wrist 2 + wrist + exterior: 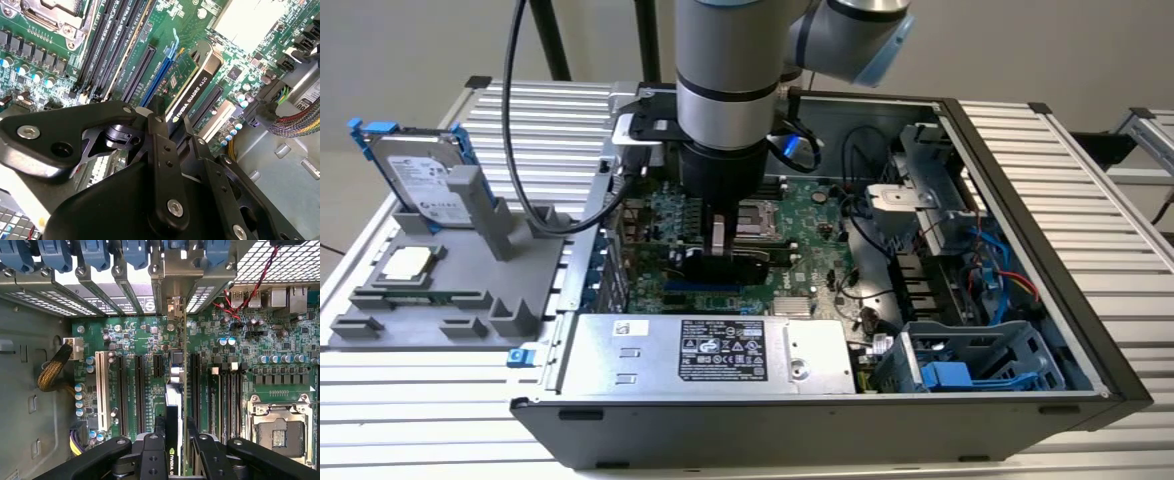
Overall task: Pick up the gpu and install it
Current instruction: 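Insert the gpu into the slot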
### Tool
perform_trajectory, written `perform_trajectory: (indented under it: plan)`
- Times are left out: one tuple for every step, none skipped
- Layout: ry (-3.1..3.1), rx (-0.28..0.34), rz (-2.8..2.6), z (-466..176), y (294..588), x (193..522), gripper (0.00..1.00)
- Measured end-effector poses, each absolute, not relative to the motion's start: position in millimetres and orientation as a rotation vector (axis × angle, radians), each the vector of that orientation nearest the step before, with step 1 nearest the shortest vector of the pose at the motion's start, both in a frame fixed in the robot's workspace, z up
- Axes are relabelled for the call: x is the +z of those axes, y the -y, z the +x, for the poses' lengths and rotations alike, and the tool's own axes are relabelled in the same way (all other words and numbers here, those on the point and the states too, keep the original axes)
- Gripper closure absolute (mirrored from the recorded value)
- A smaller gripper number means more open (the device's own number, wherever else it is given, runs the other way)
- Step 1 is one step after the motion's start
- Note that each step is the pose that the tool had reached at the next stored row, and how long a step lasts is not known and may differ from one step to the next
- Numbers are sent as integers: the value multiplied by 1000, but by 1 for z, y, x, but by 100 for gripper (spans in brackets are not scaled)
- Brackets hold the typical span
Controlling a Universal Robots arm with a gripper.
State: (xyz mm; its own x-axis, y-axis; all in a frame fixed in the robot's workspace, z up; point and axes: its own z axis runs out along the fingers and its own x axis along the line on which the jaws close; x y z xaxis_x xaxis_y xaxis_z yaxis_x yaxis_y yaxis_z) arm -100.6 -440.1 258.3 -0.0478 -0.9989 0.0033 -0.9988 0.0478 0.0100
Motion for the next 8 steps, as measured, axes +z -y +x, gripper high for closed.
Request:
perform_trajectory:
  plan:
    - [2267,-8,2161,-101,440,258,100]
    - [2267,-8,2161,-101,440,258,100]
    - [2267,-8,2161,-101,440,258,100]
    - [2267,-8,2161,-101,440,258,100]
    - [2267,-8,2161,-101,440,258,100]
    - [2268,-8,2162,-101,440,258,100]
    - [2267,-8,2162,-101,440,257,100]
    - [2267,-8,2161,-101,440,257,100]
